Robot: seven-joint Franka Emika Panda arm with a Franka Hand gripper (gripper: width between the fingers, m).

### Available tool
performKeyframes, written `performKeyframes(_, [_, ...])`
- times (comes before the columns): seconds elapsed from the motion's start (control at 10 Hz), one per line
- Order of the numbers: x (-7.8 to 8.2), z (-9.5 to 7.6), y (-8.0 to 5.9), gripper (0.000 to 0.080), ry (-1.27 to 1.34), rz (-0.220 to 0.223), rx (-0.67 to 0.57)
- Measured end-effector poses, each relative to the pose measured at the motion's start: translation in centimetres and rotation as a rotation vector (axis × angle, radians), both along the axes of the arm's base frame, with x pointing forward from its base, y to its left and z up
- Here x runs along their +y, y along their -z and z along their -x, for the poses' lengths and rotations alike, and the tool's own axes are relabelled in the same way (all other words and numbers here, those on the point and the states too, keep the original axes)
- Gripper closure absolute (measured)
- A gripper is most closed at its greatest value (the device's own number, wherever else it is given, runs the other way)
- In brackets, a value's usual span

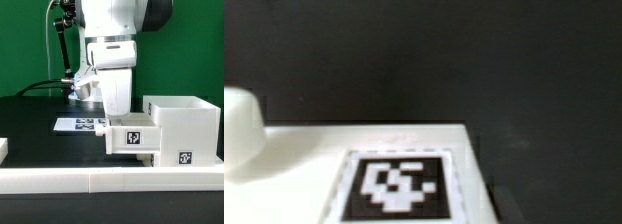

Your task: Assemble drawer

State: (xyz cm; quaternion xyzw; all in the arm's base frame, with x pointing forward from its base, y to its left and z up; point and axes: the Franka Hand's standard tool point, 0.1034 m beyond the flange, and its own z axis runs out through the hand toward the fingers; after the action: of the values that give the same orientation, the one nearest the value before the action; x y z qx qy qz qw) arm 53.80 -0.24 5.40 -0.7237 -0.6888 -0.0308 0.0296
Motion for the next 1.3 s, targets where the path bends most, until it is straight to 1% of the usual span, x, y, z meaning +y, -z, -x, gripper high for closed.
performKeyframes(0.5, [-0.16,0.02,0.09,0.0757,-0.016,0.001,-0.015])
performKeyframes(0.7, [-0.28,-0.06,0.06,0.0757,-0.033,0.01,-0.018])
performKeyframes(1.3, [-0.42,0.0,0.03,0.0757,-0.028,0.01,0.008])
